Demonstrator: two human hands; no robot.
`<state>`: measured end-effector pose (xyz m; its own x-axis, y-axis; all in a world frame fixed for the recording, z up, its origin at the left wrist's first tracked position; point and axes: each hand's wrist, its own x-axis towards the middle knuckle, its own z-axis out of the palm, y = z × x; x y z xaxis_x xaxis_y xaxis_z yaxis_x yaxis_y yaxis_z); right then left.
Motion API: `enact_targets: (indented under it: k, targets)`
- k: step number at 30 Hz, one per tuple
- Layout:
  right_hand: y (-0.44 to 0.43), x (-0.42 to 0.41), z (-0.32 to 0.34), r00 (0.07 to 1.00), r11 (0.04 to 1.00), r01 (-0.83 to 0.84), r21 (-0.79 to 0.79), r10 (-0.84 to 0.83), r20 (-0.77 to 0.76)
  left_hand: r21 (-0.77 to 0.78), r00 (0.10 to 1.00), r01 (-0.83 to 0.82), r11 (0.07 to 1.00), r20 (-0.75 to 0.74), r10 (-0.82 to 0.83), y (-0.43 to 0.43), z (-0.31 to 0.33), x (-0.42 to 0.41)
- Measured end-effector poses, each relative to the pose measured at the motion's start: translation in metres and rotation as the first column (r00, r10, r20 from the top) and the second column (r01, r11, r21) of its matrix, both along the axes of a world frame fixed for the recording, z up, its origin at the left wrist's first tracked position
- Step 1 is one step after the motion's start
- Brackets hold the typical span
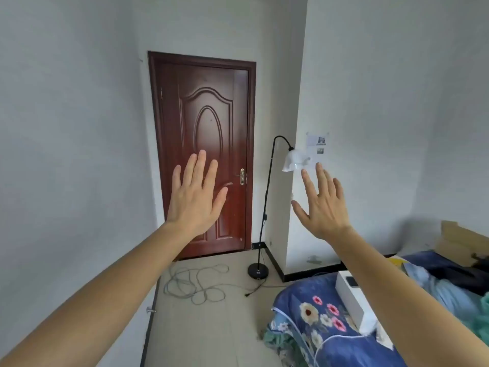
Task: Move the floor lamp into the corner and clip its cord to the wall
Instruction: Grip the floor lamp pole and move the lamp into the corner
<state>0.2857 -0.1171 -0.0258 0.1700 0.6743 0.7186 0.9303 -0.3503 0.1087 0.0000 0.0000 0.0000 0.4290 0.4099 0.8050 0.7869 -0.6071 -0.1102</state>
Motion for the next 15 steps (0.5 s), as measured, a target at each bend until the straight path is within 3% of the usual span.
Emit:
enact_targets:
  k: [5, 15]
  targets:
    - [0.08, 0.033, -0.016, 0.998, 0.999, 0.032, -0.031, -0.034, -0.06, -0.111, 0.997, 0.027, 0.993, 0.075, -0.019, 0.088, -0.012, 0.036]
    - [0.27, 0.162, -0.088, 0.985, 0.99, 0.09, -0.113, -0.105, -0.136, -0.161, 0.993, 0.019, 0.987, -0.112, -0.037, 0.303, -0.083, 0.167]
